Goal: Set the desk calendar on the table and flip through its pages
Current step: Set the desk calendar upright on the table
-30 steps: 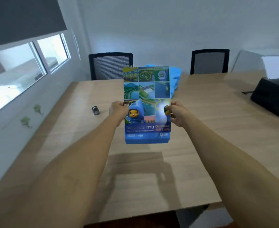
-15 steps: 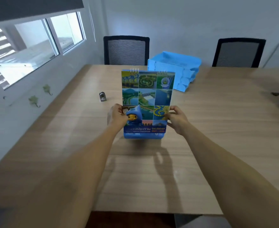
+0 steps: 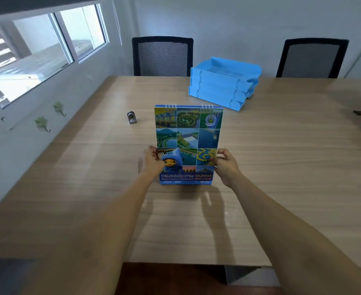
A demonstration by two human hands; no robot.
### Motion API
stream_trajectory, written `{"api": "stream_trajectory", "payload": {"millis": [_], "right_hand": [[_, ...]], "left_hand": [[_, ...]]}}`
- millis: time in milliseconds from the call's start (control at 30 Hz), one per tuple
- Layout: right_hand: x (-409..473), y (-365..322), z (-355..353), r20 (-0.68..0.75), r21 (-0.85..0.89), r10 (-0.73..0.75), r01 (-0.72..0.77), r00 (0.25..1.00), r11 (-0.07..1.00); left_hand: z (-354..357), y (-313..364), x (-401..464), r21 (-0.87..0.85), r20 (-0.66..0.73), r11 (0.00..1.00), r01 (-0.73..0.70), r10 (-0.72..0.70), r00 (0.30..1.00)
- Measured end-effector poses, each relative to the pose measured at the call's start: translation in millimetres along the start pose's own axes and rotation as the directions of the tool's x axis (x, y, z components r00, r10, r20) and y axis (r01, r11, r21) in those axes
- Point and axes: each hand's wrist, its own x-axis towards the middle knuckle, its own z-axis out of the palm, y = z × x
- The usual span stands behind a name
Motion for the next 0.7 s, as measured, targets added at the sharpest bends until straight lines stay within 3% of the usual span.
{"api": "stream_trajectory", "payload": {"millis": [233,367,567,700], "right_hand": [[-12.2,1.3,5.4,-0.093,0.03,-0.032,0.035,0.995,0.999],[-19.0,-4.0,3.2,-0.128,-0.038,-0.089,0.084,0.988,0.996],[-33.6,-16.2,0.2,-0.057,-0.15,-0.106,0.097,0.993,0.984],[-45.1,-21.6,6.5,0.041,-0.134,-0.097,0.102,0.994,0.986]], "left_hand": [[-5.3,1.5,-5.1,-0.025,0.041,0.999,0.041,-0.04,0.998],[-18.1,7.1,-8.9,-0.181,0.079,0.981,0.067,-0.053,0.995],[-35.0,19.3,-22.6,-0.248,0.11,0.967,0.062,-0.035,0.993],[-34.7,25.9,-29.5,-0.233,0.233,0.971,0.048,0.008,0.972]]}}
